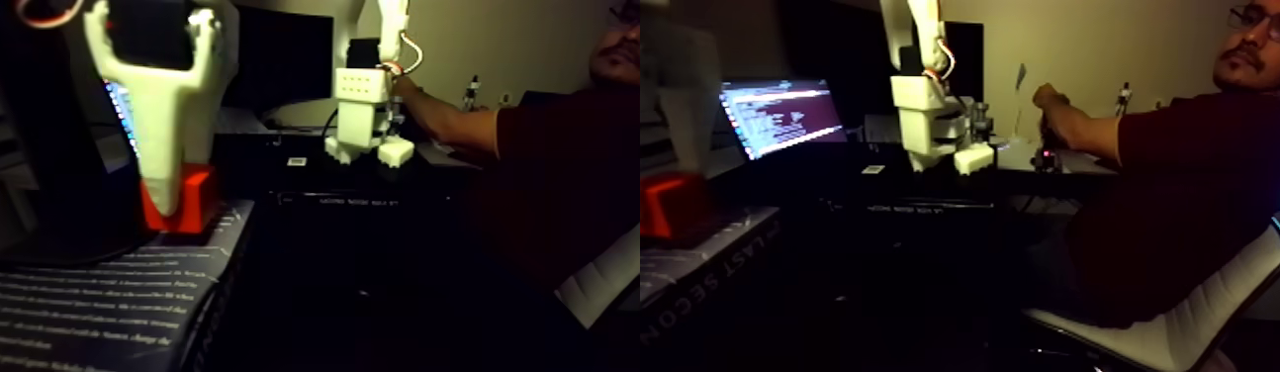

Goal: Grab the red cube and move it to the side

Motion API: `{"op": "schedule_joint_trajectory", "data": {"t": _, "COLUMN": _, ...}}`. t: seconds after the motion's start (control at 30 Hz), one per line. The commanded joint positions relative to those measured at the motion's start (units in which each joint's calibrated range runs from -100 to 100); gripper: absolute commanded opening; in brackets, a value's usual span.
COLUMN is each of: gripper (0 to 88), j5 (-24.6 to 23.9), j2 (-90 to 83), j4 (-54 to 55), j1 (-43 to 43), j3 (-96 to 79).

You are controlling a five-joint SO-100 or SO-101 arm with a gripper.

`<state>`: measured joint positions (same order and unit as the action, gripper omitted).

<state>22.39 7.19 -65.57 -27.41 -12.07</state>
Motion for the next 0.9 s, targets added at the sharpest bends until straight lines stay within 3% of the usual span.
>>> {"op": "schedule_joint_trajectory", "data": {"t": 0.0, "gripper": 0.6, "j5": 0.03, "j2": 0.54, "j4": -0.31, "j1": -0.4, "j3": 2.68}}
{"op": "schedule_joint_trajectory", "data": {"t": 0.57, "gripper": 1.0, "j5": -0.57, "j2": 4.23, "j4": 0.45, "j1": -0.9, "j3": 2.68}}
{"op": "schedule_joint_trajectory", "data": {"t": 0.87, "gripper": 29.5, "j5": -0.68, "j2": 3.81, "j4": 0.45, "j1": -2.15, "j3": 2.05}}
